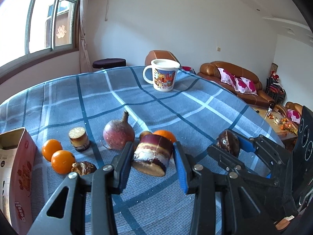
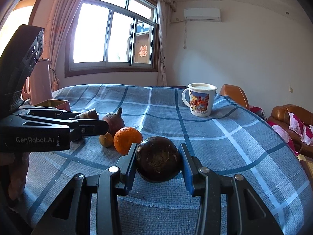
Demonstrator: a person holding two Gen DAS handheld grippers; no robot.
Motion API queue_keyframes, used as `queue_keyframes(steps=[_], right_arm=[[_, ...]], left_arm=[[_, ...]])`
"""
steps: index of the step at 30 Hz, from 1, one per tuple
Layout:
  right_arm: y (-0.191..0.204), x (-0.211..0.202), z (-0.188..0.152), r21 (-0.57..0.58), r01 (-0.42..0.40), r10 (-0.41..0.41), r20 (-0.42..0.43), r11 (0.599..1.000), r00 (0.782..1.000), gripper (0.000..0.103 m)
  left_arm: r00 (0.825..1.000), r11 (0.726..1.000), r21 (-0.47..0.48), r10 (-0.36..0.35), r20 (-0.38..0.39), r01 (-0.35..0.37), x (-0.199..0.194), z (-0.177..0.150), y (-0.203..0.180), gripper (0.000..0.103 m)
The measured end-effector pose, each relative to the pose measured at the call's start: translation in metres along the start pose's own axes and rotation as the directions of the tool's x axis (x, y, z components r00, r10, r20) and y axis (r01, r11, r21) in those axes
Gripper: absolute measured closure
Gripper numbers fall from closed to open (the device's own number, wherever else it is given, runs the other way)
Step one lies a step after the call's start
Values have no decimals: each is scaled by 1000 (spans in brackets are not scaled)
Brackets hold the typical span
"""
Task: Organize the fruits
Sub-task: 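Lift and carry the dark fruit and cake slice toward the open tin box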
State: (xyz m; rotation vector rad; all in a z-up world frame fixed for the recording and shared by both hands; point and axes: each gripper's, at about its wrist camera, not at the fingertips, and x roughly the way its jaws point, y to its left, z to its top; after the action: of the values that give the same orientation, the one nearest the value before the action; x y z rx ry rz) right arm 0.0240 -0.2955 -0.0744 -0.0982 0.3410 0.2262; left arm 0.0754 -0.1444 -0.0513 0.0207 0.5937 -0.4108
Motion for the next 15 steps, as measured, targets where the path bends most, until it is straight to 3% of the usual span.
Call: queue_keyframes(steps=[15], right_arm=[[2,-6,-1,-10,-8,9,52,1000,999,60]], left_arm=[[998,1000,0,21,55,-21,-11,-1,0,61]])
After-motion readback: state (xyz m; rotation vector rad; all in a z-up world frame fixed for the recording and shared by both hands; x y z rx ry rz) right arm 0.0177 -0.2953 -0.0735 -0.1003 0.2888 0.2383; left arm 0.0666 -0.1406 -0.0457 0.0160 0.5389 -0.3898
